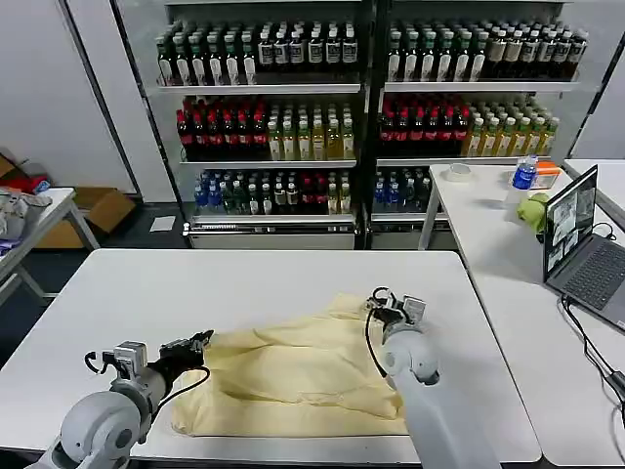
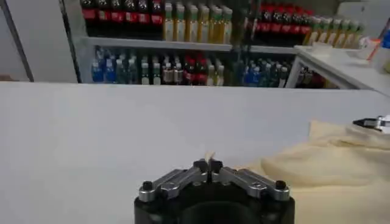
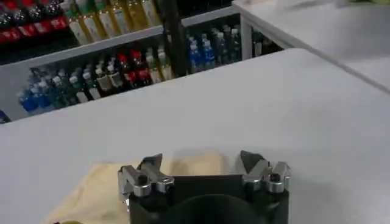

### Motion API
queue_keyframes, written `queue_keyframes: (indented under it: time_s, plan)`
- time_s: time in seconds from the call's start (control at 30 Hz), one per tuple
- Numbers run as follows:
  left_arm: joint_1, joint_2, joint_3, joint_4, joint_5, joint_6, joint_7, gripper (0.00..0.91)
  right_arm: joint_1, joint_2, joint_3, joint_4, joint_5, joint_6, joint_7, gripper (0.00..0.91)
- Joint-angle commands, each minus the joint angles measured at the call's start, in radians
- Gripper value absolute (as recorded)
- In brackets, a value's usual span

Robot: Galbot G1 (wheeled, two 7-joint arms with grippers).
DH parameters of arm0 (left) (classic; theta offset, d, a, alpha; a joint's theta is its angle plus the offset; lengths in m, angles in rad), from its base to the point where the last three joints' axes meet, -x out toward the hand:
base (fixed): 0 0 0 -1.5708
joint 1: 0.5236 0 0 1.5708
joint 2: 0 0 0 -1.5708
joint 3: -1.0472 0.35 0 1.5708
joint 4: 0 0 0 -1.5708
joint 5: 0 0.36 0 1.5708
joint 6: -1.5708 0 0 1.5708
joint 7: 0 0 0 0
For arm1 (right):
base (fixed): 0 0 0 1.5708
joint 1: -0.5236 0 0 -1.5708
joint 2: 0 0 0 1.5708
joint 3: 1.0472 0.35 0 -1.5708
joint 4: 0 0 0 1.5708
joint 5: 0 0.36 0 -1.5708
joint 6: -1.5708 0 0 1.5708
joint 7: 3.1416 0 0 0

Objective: Fold and organize the clothes.

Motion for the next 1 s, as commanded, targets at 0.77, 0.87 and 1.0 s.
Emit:
queue_keyframes:
  time_s: [0.77,0.87,1.0]
  plan:
    - [-0.012,-0.001,0.004,0.012,-0.007,0.000,0.003,0.010,0.013,0.003,-0.011,0.022,-0.042,-0.003,-0.023,0.000]
    - [-0.015,-0.001,0.004,0.014,-0.010,0.000,0.003,0.010,0.002,-0.014,-0.013,0.071,-0.045,-0.003,-0.033,0.000]
    - [-0.016,0.000,0.004,0.017,-0.011,0.000,0.005,0.010,-0.017,-0.046,-0.012,0.140,-0.032,-0.003,-0.048,0.000]
